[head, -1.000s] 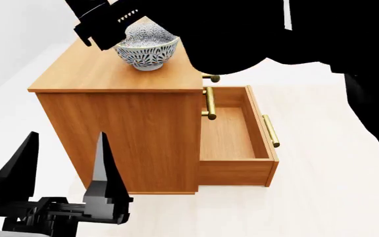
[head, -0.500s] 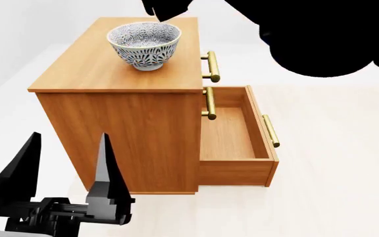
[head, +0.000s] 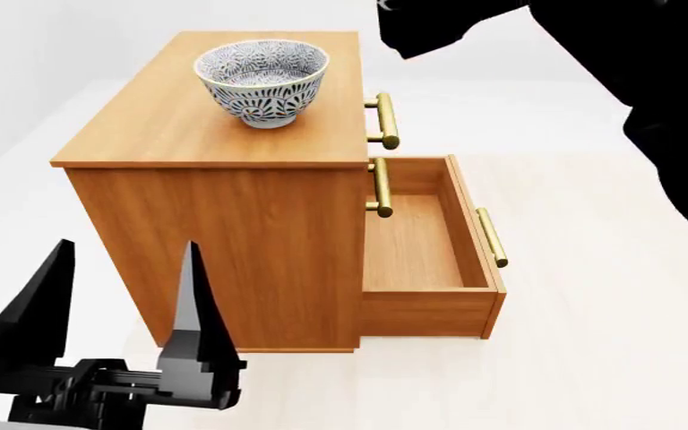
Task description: Put the bowl on top of the cabinet.
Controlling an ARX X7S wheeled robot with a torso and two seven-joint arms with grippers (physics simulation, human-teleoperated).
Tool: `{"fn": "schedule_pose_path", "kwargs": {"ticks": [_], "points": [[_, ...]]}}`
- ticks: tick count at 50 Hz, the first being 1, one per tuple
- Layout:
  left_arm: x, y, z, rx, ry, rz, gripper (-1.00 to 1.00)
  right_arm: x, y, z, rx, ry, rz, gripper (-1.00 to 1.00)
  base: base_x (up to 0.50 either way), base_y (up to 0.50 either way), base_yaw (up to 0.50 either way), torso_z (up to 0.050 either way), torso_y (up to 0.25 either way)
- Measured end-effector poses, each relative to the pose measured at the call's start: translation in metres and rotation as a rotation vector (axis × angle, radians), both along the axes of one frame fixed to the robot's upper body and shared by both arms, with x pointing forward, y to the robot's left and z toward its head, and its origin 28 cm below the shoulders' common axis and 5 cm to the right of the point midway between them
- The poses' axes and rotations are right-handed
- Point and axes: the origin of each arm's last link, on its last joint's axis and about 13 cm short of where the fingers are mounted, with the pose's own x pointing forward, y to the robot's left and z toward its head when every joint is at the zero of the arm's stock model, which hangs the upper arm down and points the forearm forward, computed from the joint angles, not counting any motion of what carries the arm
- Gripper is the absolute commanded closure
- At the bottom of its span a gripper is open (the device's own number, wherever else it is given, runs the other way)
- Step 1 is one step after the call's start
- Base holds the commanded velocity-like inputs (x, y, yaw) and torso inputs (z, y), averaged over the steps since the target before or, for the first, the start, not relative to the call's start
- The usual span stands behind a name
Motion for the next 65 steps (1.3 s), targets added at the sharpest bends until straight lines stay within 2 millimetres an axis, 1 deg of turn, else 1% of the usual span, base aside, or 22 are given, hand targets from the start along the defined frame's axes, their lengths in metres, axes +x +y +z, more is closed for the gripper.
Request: {"fn": "schedule_pose_path", "kwargs": {"ticks": [15,28,47,65], "points": [[0.000,0.000,0.001,0.001,-0.002,0.003,-1.00,-0.024,-0.015,-0.024,0.033,-0.038,-0.036,-1.00,0.00,0.00,0.00,0.000,0.000],[0.000,0.000,0.001,0.002,-0.003,0.004,-1.00,-0.042,-0.025,-0.046,0.064,-0.045,-0.056,-1.00,0.00,0.00,0.00,0.000,0.000],[0.000,0.000,0.001,0.003,-0.003,0.005,-1.00,-0.058,-0.032,-0.074,0.088,-0.031,-0.064,-1.00,0.00,0.00,0.00,0.000,0.000],[0.000,0.000,0.000,0.003,-0.003,0.005,-1.00,-0.069,-0.034,-0.092,0.085,-0.073,-0.048,-1.00,0.00,0.00,0.00,0.000,0.000]]}}
